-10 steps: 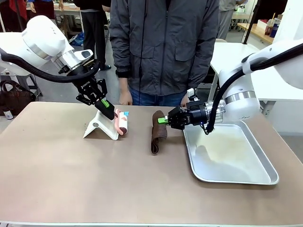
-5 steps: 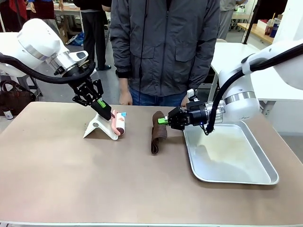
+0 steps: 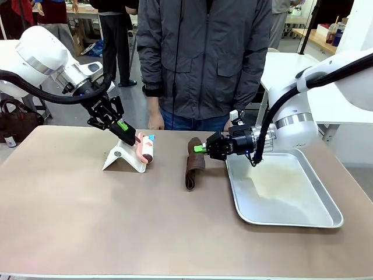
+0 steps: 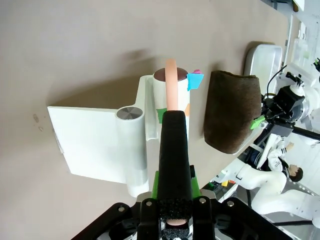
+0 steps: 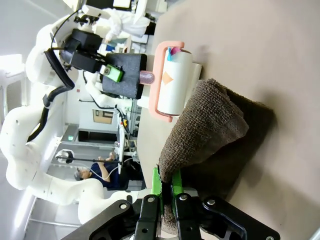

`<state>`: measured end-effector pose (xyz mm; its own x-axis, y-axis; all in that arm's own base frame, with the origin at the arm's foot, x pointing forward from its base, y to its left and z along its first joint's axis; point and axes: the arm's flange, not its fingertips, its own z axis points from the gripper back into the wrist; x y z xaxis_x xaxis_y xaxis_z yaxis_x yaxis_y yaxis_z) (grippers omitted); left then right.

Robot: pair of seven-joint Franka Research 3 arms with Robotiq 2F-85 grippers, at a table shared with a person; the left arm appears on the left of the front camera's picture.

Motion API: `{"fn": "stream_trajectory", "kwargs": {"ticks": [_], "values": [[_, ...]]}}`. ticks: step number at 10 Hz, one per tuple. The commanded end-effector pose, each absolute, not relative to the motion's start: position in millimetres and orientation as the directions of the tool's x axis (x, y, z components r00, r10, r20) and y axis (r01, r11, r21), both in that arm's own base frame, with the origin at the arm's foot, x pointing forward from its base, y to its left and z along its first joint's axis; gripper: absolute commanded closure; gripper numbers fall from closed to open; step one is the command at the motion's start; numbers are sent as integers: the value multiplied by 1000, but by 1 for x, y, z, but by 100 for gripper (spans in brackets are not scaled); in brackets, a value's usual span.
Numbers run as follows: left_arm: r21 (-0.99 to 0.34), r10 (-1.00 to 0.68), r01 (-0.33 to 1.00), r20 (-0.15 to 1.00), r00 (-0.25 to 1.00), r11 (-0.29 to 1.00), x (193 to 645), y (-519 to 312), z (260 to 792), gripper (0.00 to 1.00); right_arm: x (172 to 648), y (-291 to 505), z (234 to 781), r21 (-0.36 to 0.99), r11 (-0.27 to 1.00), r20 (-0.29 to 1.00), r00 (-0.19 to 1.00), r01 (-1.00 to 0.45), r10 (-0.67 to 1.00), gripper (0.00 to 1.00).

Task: Clean the surface of the table.
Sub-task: Return the Lint Roller and towel to their original positions.

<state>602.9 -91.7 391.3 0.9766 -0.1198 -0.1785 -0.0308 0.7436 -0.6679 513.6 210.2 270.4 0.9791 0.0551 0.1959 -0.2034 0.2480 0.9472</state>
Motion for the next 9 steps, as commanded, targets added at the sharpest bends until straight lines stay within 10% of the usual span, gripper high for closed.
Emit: {"fn": "stream_trajectory", "kwargs": {"ticks": [1, 9], "values": [[-691, -162, 2, -167, 973, 723, 598, -91, 389, 78, 521, 212, 274, 953, 238, 176, 982, -186, 60, 91], [-660, -200, 38, -172, 965, 750, 598, -85, 391, 78, 526, 214, 269, 965, 219, 133, 988, -147, 78, 91]]}}
